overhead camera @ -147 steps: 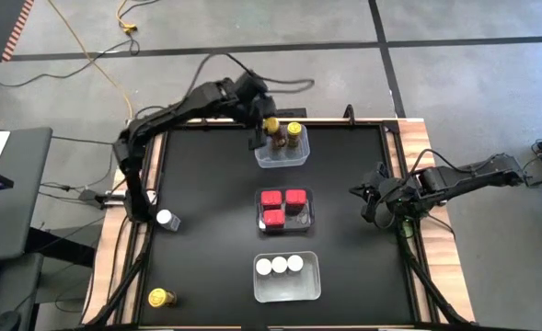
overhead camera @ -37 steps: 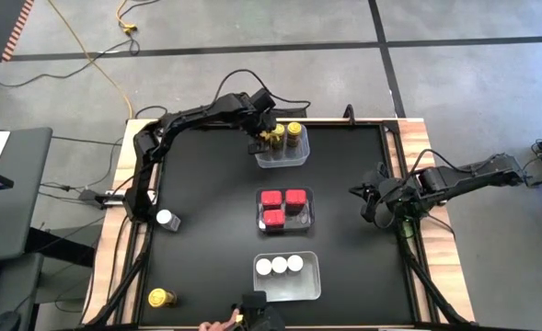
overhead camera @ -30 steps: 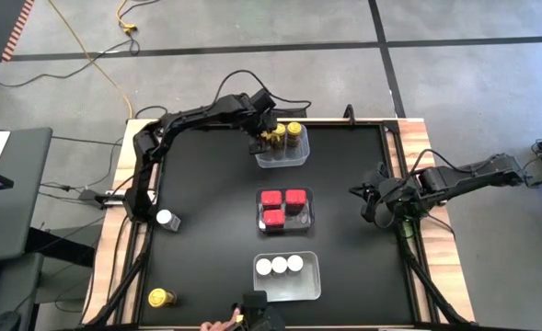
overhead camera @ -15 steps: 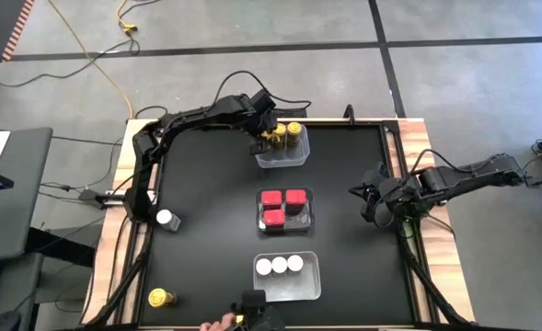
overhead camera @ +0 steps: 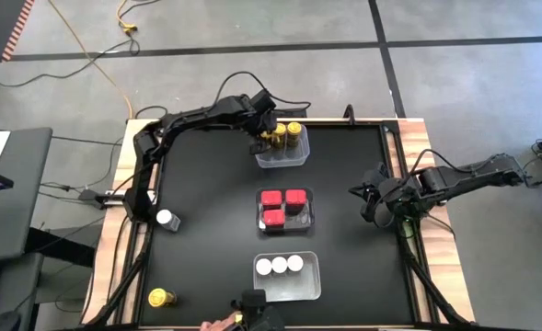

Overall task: Sort spices by type
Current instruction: Put the top yellow seasoning bottle into the transparent bin, then put the white seasoning bottle into the gray bin

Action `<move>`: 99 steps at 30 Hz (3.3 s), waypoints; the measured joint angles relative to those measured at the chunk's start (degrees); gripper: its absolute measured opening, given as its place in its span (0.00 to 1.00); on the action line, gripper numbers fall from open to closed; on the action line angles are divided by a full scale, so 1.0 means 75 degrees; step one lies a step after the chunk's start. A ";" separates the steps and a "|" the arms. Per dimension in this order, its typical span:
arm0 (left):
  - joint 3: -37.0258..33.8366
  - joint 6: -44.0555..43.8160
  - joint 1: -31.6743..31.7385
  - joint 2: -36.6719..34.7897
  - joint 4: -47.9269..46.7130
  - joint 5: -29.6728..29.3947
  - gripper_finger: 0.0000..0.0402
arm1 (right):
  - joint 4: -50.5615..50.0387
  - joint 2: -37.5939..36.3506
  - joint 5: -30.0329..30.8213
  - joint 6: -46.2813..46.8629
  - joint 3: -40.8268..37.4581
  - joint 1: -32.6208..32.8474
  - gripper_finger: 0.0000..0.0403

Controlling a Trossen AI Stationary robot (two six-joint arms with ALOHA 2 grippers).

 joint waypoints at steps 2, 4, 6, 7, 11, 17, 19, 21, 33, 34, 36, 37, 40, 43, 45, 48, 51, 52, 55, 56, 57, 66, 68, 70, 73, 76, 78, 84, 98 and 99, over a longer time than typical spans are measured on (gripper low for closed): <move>-0.0004 0.0031 0.0000 0.0010 0.0012 0.0005 0.72 | 0.0000 -0.0003 0.0000 -0.0001 0.0000 -0.0002 0.06; -0.0002 0.0079 0.0000 0.0006 0.0038 0.0014 0.74 | 0.0000 -0.0003 0.0000 0.0000 0.0000 -0.0002 0.06; -0.0001 0.0082 0.0000 -0.0001 0.0040 0.0019 0.75 | -0.0001 0.0000 0.0000 0.0000 0.0000 0.0000 0.06; -0.0001 0.0079 -0.0001 -0.0002 0.0034 0.0013 0.75 | -0.0002 -0.0001 0.0000 0.0000 0.0000 -0.0001 0.06; 0.0187 -0.0178 -0.0003 -0.0015 -0.0206 -0.0216 0.75 | -0.0003 0.0000 0.0001 0.0000 0.0000 -0.0001 0.06; 0.0756 -0.0351 -0.0023 -0.0040 -0.1018 -0.0242 0.75 | -0.0003 -0.0001 0.0001 -0.0004 0.0000 -0.0001 0.06; 0.0979 -0.0595 -0.0029 -0.0046 -0.1393 -0.0242 0.75 | -0.0003 -0.0001 0.0000 -0.0006 0.0000 0.0000 0.06; 0.1160 -0.0910 -0.0038 -0.0052 -0.1816 -0.0239 0.75 | -0.0003 0.0000 0.0001 -0.0006 0.0000 0.0000 0.06; 0.1736 -0.3158 -0.0478 -0.0521 -0.3888 0.0531 0.75 | 0.0000 -0.0003 0.0000 -0.0055 0.0000 0.0000 0.06; 0.1736 -0.3229 -0.0502 -0.0600 -0.3962 0.0576 0.75 | 0.0004 -0.0003 0.0000 -0.0055 0.0000 0.0000 0.06; 0.1736 -0.3405 -0.0545 -0.0737 -0.3961 0.0553 0.75 | 0.0002 -0.0001 0.0001 -0.0055 0.0000 0.0000 0.06; 0.1733 -0.3493 -0.0562 -0.0806 -0.3953 0.0550 0.75 | 0.0003 -0.0002 0.0001 -0.0055 0.0000 0.0000 0.06; 0.1556 -0.3769 -0.0611 -0.1192 -0.3813 0.0406 0.75 | 0.0000 -0.0003 0.0000 -0.0055 0.0000 0.0003 0.06; 0.0630 -0.4052 -0.0679 -0.1878 -0.3290 0.0280 0.75 | 0.0000 0.0000 0.0000 -0.0058 0.0000 0.0004 0.06; -0.0262 -0.4400 -0.0750 -0.2391 -0.2878 0.0228 0.75 | 0.0000 -0.0001 0.0000 -0.0058 0.0000 0.0023 0.06; -0.1596 -0.5265 -0.0879 -0.3314 -0.2141 0.0112 0.75 | -0.0001 -0.0003 0.0000 -0.0058 0.0000 0.0082 0.06; -0.2792 -0.6234 -0.1047 -0.4268 -0.1499 0.0037 0.75 | 0.0000 -0.0003 0.0000 -0.0058 0.0000 0.0152 0.06; -0.3144 -0.6644 -0.1131 -0.4550 -0.1275 0.0014 0.75 | 0.0002 -0.0002 0.0000 -0.0058 0.0000 0.0168 0.06; -0.4048 -0.8082 -0.1411 -0.5368 -0.0797 -0.0033 0.75 | 0.0000 -0.0003 0.0000 -0.0058 0.0000 0.0166 0.06; -0.4283 -0.8428 -0.1521 -0.5631 -0.0726 -0.0108 0.75 | 0.0000 -0.0003 0.0000 -0.0058 0.0000 0.0166 0.06; -0.4512 -0.8722 -0.1638 -0.5893 -0.0712 -0.0230 0.75 | 0.0000 -0.0002 0.0000 -0.0058 0.0000 0.0166 0.06; -0.5564 -1.0972 -0.3153 -0.7306 -0.1611 -0.1290 0.75 | 0.0003 -0.0002 0.0000 -0.0008 0.0000 0.0166 0.06; -0.5565 -1.1240 -0.3457 -0.7405 -0.2085 -0.1596 0.75 | 0.0005 -0.0003 0.0000 0.0066 0.0000 0.0164 0.06; -0.5565 -1.1471 -0.3675 -0.7480 -0.2472 -0.1653 0.75 | 0.0002 0.0000 0.0000 0.0230 0.0000 0.0163 0.06; -0.5565 -1.1884 -0.3890 -0.7568 -0.3225 -0.1645 0.75 | 0.0003 0.0000 0.0000 0.0463 0.0000 0.0163 0.06; -0.5568 -1.2540 -0.4043 -0.7641 -0.4151 -0.1650 0.75 | 0.0003 -0.0002 0.0000 0.0484 0.0000 0.0163 0.06; -0.5568 -1.2737 -0.4148 -0.7687 -0.4609 -0.1650 0.75 | 0.0000 0.0000 0.0000 0.0483 0.0000 0.0163 0.07; -0.5568 -1.2762 -0.4605 -0.7725 -0.5147 -0.1651 0.75 | 0.0000 -0.0001 0.0035 0.0487 0.0000 0.0147 0.07; -0.6343 -1.3391 -0.5185 -0.8118 -0.5296 -0.0762 0.75 | -0.0003 0.0112 0.0038 0.1926 0.0000 0.0149 0.07; -0.6372 -1.3400 -0.5219 -0.8121 -0.5298 -0.0702 0.75 | -0.0003 0.0151 0.0038 0.2003 0.0000 0.0149 0.07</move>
